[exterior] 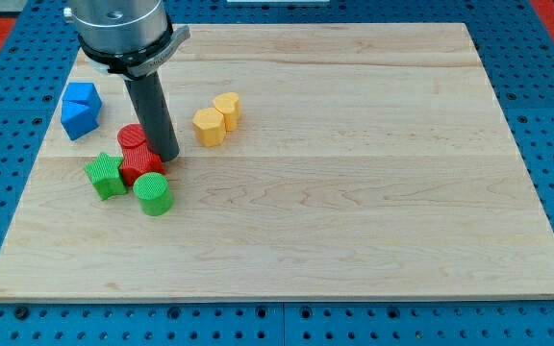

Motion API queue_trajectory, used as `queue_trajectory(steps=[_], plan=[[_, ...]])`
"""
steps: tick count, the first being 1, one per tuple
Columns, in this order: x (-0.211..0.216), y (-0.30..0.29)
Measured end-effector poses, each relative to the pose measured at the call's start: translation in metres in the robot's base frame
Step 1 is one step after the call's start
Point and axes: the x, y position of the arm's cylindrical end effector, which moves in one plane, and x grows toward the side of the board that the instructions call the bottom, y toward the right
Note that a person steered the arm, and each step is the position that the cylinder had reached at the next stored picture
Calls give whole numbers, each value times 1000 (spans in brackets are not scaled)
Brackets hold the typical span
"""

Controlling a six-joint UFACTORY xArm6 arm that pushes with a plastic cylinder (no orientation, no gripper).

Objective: Slide the yellow hexagon and the yellow heart slightly up

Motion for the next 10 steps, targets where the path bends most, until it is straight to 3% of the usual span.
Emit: queue_trajectory(steps=[2,6,10], plan=[[-22,14],[-25,49],[-52,33]])
